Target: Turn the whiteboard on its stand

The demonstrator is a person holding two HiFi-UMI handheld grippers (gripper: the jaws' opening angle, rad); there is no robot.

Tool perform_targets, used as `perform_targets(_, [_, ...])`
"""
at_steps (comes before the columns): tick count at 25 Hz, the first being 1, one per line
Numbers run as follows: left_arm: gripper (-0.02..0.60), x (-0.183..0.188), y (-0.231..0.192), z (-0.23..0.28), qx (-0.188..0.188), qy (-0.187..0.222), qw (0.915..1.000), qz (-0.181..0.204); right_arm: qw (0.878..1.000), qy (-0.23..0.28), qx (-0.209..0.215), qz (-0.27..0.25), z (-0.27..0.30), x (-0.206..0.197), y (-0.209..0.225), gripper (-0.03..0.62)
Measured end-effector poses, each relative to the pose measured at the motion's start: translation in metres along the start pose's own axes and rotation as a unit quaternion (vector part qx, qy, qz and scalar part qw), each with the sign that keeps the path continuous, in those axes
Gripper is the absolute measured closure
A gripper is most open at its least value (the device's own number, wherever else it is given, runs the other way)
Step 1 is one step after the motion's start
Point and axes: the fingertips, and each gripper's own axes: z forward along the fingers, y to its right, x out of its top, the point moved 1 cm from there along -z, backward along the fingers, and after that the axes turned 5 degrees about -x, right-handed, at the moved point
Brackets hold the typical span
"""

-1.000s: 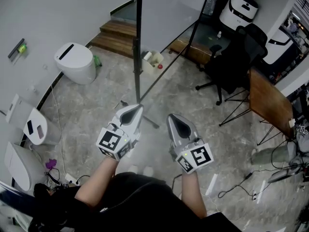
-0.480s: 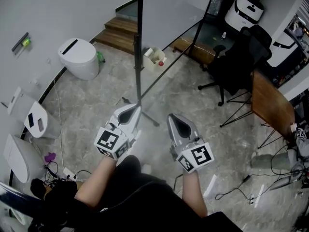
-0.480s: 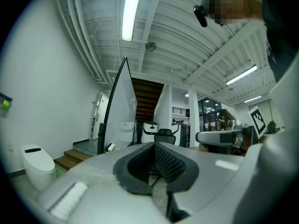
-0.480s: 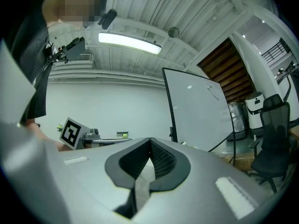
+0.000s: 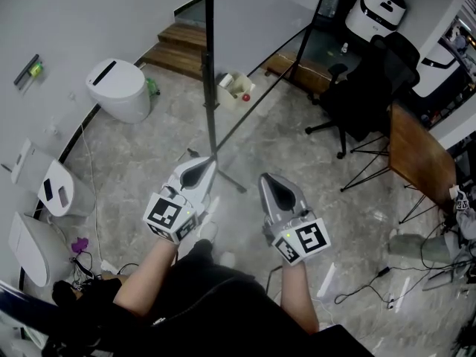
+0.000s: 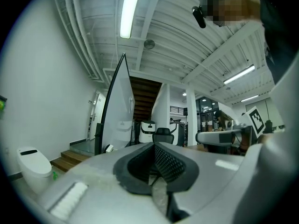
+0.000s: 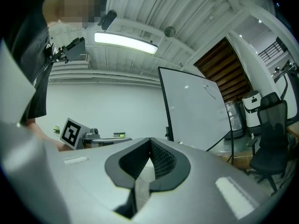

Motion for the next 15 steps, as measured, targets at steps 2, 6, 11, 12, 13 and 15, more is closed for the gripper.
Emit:
perform_targets(2, [0.578, -0.001, -0.009, 0.005, -0.004, 0.0, 1.0, -0.005, 1.0, 0.0, -0.003, -0.002, 0.009, -0.001, 0.001, 0.585])
perform_targets(6, [0.578, -0.003, -0.038, 0.014, 0.002, -0.01, 0.9999, -0.003, 1.0, 0.0, -0.016, -0.009, 0.031, 0.002, 0.007, 0.585])
perform_targets(11, [0.578, 0.007, -0.08, 0.029, 0.013, -0.005, 0.9999, 0.002, 0.999, 0.005, -0.033, -0.018, 0.062, 0.007, 0.013, 0.585])
perform_targets(12, [0.578, 0.008, -0.089, 0.032, 0.011, -0.002, 0.9999, 0.001, 0.999, 0.007, -0.035, -0.021, 0.069, 0.009, 0.014, 0.585])
perform_targets(13, [0.578, 0.008, -0.098, 0.034, 0.007, 0.001, 1.0, -0.002, 0.999, 0.008, -0.038, -0.023, 0.076, 0.01, 0.014, 0.585])
perform_targets(15, [0.578, 0.007, -0.116, 0.038, -0.002, 0.01, 0.9999, -0.012, 0.999, 0.008, -0.045, -0.027, 0.088, 0.012, 0.015, 0.585])
